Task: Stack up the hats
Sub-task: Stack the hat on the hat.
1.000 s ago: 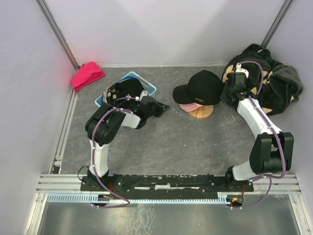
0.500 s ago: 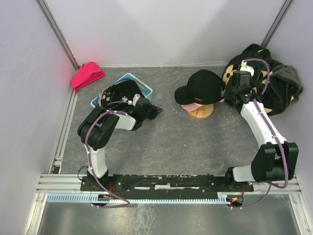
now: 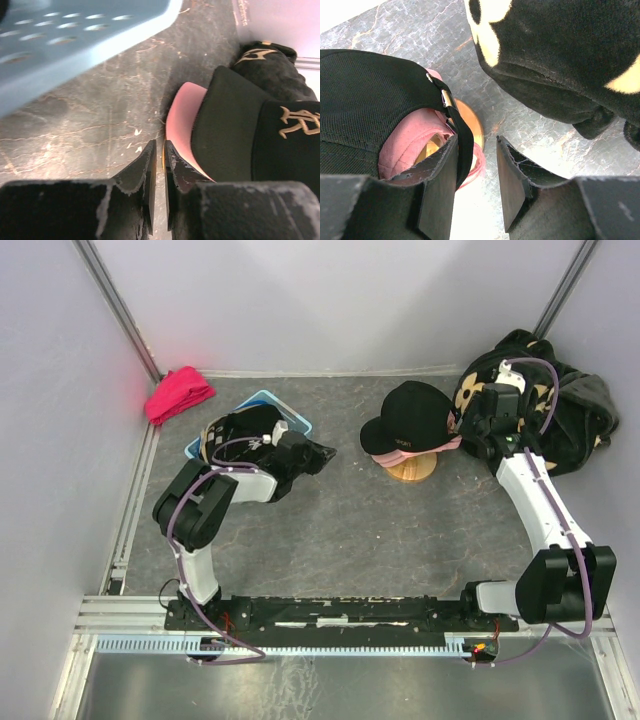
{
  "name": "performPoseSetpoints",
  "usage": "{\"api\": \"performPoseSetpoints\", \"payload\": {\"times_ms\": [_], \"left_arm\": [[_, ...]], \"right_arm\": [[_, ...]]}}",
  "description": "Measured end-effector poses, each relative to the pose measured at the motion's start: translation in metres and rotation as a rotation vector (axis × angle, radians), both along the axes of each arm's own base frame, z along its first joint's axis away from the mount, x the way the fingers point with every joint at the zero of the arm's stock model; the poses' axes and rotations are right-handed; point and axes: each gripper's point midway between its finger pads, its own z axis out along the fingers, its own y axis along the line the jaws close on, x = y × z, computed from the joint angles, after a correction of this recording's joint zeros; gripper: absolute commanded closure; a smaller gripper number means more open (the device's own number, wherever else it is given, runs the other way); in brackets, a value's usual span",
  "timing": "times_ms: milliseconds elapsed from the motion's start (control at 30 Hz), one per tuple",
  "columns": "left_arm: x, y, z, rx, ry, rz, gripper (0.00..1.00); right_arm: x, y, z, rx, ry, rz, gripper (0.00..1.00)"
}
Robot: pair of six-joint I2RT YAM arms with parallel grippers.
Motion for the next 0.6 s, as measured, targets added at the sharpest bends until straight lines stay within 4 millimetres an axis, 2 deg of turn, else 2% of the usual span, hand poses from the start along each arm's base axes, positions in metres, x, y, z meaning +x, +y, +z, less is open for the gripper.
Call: {"api": "performPoseSetpoints", "payload": {"times_ms": [300, 400, 467, 600], "left_arm": [[0.012, -0.008, 0.037, 0.038, -0.130, -0.024, 0.72], [0.024, -0.010, 0.060, 0.056, -0.203, -0.018, 0.69], [0.035, -0.015, 0.082, 0.060, -0.262, -0.019, 0.68], [0.058, -0.030, 0.142, 0.026, -0.402, -0.023, 0.66]], "right_arm": [[0.000, 0.001, -0.002, 0.009, 0.005, -0.002, 0.56], [0.000, -0.001, -0.002, 0.009, 0.006, -0.004, 0.56], [0.000, -0.002, -0.002, 0.009, 0.007, -0.006, 0.56], [-0.001, -0.006, -0.006, 0.012, 0.016, -0.014, 0.57]]}}
